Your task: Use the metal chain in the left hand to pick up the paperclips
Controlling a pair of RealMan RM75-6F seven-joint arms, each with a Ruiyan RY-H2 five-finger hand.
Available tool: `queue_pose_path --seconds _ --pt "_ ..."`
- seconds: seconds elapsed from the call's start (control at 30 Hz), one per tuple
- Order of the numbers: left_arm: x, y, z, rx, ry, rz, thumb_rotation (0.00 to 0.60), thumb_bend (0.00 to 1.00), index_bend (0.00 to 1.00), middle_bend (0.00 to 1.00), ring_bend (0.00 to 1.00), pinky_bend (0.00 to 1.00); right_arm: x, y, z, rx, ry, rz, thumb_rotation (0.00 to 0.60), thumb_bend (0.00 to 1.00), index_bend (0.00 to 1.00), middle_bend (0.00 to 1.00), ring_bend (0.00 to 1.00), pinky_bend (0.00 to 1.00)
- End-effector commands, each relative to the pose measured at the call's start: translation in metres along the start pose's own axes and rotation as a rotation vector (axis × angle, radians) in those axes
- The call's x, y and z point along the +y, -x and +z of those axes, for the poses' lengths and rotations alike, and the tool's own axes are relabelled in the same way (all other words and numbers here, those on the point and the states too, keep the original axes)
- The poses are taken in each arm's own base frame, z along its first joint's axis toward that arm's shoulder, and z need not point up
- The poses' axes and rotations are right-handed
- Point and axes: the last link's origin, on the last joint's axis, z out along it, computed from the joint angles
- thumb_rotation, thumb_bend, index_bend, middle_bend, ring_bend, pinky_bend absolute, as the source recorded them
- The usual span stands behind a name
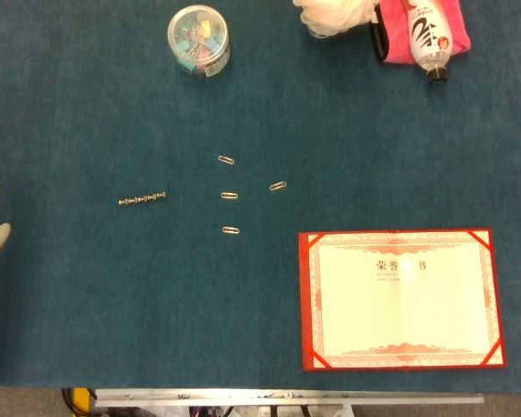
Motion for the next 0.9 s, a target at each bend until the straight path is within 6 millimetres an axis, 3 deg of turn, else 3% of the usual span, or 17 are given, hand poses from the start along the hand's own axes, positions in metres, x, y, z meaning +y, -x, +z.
queue_pose_path --seconds 0.03,0.53,0.9 --pt "-0.001 0.000 0.000 -0.003 -0.006 0.000 0.600 0.18 0.41 0.24 0.23 0.38 -0.001 0.001 0.001 -0.001 -0.002 -0.002 0.600 0.00 0.00 0.02 0.00 0.25" --pt "0.003 -0.003 -0.003 0.020 0.010 0.010 0.600 0.18 0.41 0.24 0.23 0.38 0.001 0.001 0.000 -0.014 0.013 -0.008 0.600 0.00 0.00 0.02 0.00 0.25" --pt "0.008 0.008 -0.004 -0.027 0.033 0.020 0.600 0.18 0.41 0.24 0.23 0.38 -0.003 -0.002 -0.006 -0.008 0.000 -0.030 0.600 0.00 0.00 0.03 0.00 0.25"
